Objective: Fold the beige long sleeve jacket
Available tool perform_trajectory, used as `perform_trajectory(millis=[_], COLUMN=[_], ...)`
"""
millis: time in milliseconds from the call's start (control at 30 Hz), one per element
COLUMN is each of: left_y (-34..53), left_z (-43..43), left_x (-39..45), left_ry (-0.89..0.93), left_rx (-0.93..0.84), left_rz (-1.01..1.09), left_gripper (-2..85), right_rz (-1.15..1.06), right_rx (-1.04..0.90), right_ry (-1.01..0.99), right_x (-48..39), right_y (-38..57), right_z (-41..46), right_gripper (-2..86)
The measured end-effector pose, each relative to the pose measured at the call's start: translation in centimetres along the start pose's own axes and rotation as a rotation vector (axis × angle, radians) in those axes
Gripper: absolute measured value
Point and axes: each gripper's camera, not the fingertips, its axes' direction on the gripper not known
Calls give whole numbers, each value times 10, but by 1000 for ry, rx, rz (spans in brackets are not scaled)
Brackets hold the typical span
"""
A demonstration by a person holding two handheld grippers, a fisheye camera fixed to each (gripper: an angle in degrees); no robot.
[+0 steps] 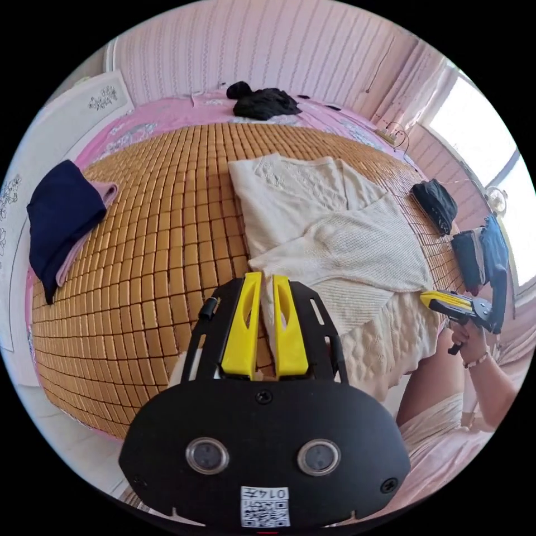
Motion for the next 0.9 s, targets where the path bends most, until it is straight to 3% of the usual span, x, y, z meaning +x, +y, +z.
perform_trajectory(millis=[267,500,667,767,900], left_y=[-30,-118,-156,-162,-147], left_z=[-29,-10,13,28,-2], left_x=[-65,-84,-89,-100,-102], left_ry=[85,136,192,278,365], left_rx=[70,67,37,-30,86], left_rz=[-77,-83,-169,-291,-228], left_gripper=[61,73,100,37,14], right_rz=[-61,240,362,331,225], right_rx=[151,107,27,30,233], right_ry=[118,167,77,42,-114], right_x=[43,130,163,168,170], right_y=[-75,-171,-198,-201,-178], right_z=[-10,29,48,46,1], right_gripper=[97,141,72,28,13])
